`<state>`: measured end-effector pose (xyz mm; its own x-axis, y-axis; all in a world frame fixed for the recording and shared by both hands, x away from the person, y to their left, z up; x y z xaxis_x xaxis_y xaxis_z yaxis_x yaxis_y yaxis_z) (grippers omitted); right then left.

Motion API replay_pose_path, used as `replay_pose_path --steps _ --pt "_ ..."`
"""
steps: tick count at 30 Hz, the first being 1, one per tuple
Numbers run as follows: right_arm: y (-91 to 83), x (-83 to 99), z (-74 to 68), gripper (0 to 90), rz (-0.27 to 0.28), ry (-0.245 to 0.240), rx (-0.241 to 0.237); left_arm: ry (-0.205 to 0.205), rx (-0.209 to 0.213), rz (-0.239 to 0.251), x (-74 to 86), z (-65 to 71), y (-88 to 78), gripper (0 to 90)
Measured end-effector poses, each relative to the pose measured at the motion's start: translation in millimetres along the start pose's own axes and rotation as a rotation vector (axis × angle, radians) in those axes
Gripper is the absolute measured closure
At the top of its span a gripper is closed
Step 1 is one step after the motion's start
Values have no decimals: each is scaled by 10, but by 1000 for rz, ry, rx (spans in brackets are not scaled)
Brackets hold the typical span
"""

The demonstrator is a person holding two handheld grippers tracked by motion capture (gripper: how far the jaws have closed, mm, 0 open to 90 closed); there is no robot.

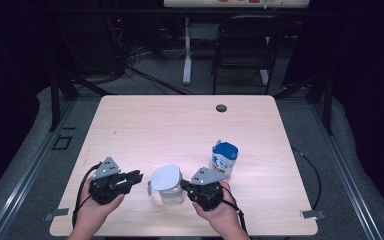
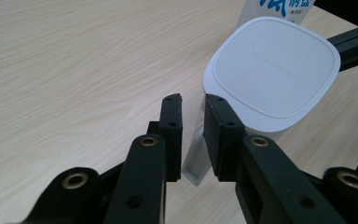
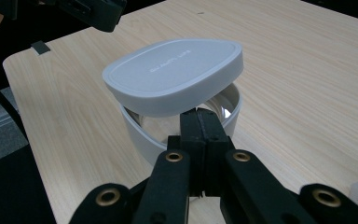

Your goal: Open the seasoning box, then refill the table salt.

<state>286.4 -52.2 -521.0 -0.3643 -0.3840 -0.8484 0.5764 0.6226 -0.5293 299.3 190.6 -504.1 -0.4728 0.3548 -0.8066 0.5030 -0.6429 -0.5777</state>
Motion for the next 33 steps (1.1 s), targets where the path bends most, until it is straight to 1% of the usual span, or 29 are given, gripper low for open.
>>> replay_pose_path --steps 2,7,9,12,16,19,22,24,25,33 --pt "-2 -5 -2 900 -3 -7 -1 -2 0 2 2 -13 -10 745" --pt "13 -20 -13 900 -2 -7 -5 -20 -14 9 20 -52 -37 739" --pt "17 -22 -18 900 -1 -8 -6 -20 -23 7 25 -66 -53 734" --pt "23 -20 -33 900 -1 -8 -7 -29 -10 12 28 -74 -63 728" --pt "19 -40 -27 900 1 -12 -7 -28 -7 5 48 -76 -55 714" --pt "18 -67 -26 900 13 -5 -11 -32 -15 -2 74 -89 -70 713" --pt "28 -97 -38 900 16 -7 -16 -37 -28 1 98 -105 -121 713" --pt "40 -110 -51 900 14 -16 -21 -44 -35 7 114 -107 -147 713" --pt "47 -119 -55 900 12 -21 -23 -43 -39 0 126 -113 -167 711" --pt "105 -233 -103 900 34 -31 -51 -75 -72 8 230 -163 -268 698"
Point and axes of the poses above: each handheld gripper's, and its own axes: y roughly forward along the jaws, x roughly out of its underside, z roughly to its right, the point moved 4 cm from there along y, roughly forward along the jaws, and after that the axes turned 3 degrees about x, right-handed, at the moved point
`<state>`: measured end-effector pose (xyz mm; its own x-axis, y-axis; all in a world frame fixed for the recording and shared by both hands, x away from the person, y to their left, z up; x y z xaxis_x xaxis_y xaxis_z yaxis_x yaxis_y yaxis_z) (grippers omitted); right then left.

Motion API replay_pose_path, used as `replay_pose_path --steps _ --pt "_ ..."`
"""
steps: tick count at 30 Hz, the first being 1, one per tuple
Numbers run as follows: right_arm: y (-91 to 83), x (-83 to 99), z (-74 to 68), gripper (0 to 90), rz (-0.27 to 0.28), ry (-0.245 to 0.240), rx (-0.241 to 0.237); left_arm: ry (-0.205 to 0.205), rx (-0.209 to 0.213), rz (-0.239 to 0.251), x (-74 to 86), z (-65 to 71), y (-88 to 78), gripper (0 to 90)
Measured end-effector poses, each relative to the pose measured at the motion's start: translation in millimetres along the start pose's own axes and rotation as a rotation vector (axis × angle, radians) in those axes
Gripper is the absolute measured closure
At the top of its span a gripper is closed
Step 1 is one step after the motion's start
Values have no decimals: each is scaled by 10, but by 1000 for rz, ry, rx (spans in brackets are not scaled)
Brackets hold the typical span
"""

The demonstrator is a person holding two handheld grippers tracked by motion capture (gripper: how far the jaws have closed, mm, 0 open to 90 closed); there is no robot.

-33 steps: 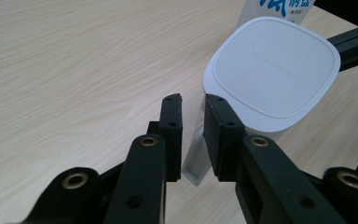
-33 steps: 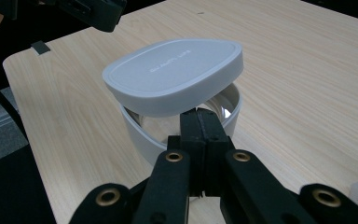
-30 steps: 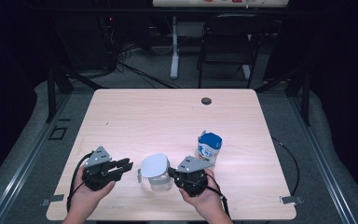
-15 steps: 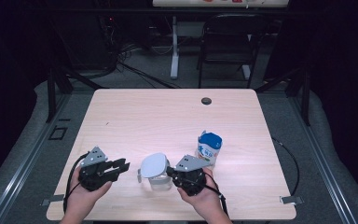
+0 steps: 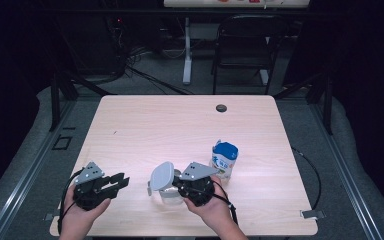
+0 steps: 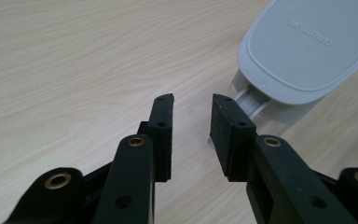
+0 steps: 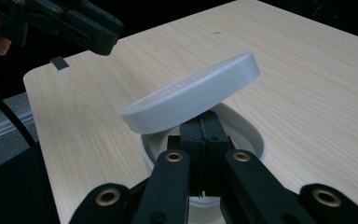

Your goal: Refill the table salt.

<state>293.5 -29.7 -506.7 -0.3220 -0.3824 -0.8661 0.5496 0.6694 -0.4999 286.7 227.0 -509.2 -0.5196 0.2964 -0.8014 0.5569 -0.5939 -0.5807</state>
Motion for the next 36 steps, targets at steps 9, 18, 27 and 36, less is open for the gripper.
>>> replay_pose_path --steps 9,18,27,36 --pt "36 -64 -37 900 7 -9 -23 -12 -14 0 60 -40 -33 679" --pt "32 -86 -63 900 15 -5 -28 -7 -10 6 94 -38 33 641" --pt "46 -104 -114 900 17 -13 -37 -14 -1 5 140 -40 92 632" --pt "49 -116 -151 900 18 -23 -47 -11 5 9 150 -26 111 622"
Point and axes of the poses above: each handheld gripper's, and its own axes: y roughly forward along the jaws, x roughly out of its underside, z roughly to its right, the point moved 4 cm from there along y, roughly forward along the jaws, and after that the axes turned 3 degrees about x, right-handed, at the moved point
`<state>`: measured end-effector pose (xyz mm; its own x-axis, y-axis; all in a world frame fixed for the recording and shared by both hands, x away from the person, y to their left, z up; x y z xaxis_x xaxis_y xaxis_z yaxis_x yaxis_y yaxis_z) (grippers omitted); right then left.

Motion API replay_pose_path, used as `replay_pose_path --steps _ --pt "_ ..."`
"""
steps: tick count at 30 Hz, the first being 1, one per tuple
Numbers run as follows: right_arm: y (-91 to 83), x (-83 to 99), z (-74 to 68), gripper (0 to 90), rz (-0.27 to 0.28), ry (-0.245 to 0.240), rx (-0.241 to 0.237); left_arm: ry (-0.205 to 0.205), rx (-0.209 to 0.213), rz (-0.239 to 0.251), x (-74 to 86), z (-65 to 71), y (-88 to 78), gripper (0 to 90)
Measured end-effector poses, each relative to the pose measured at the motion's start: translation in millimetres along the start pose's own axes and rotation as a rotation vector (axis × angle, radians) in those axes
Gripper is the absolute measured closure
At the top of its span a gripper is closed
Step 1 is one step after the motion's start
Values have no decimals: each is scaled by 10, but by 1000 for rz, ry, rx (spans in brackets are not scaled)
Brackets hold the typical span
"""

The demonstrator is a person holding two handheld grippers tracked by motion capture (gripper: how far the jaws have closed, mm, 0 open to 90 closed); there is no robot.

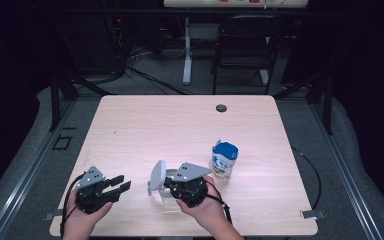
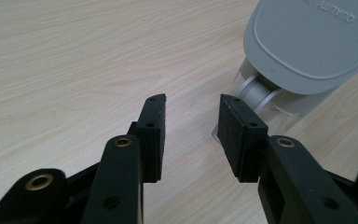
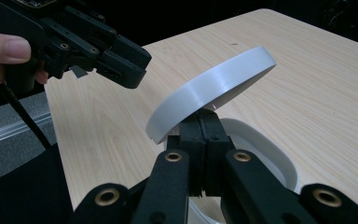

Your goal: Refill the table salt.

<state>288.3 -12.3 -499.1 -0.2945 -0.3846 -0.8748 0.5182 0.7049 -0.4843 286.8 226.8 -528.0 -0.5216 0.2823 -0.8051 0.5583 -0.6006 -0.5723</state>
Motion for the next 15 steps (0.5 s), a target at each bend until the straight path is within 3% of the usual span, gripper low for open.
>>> replay_pose_path --steps 15 --pt "19 -11 -66 896 4 -12 -15 12 37 -39 83 84 163 595"
Point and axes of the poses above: each handheld gripper's, and its own axes: y roughly forward along the jaws, x roughly out of its underside, z roughly to its right, the point moved 4 cm from there along y, roughly forward along the jaws, and after that the axes turned 3 degrees about x, right-handed, at the moved point
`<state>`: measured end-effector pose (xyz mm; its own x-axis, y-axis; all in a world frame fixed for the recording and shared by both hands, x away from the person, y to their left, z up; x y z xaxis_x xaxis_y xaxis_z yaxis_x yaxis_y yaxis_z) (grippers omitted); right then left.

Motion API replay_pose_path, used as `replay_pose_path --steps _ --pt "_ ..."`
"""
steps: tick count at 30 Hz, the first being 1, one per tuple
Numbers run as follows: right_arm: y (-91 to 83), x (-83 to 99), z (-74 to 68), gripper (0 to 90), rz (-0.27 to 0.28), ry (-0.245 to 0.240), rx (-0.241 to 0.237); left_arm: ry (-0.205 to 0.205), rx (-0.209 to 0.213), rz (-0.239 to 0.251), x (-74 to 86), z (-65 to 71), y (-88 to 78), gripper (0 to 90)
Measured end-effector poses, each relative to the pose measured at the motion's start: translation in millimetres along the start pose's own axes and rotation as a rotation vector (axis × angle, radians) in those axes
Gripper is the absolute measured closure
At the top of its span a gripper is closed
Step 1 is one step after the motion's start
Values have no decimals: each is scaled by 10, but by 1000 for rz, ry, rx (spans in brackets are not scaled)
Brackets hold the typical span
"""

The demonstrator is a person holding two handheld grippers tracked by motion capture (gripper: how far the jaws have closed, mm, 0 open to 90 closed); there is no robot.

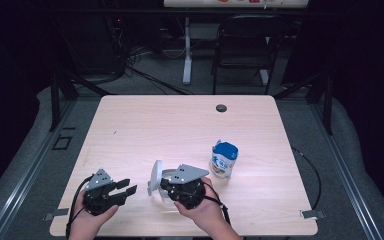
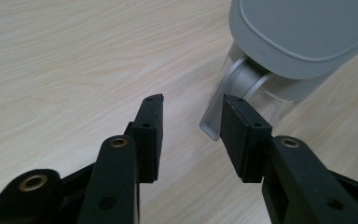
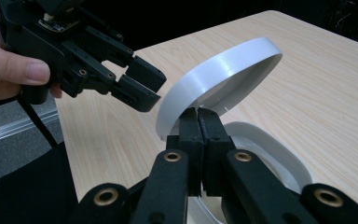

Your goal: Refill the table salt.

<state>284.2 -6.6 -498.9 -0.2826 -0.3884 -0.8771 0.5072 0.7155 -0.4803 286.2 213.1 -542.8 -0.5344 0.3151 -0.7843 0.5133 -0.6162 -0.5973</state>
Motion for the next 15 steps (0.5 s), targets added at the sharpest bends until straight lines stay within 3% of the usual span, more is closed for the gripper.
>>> replay_pose_path --steps 15 --pt "14 0 -55 882 0 -12 -16 9 17 -23 20 27 62 569"
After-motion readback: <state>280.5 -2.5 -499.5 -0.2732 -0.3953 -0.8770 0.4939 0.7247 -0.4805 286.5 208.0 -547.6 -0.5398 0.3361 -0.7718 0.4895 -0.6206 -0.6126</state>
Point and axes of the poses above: each handheld gripper's, and its own axes: y roughly forward along the jaws, x roughly out of its underside, z roughly to its right, the point moved 4 cm from there along y, roughly forward along the jaws, and after that the axes turned 3 degrees about x, right-handed, at the moved point
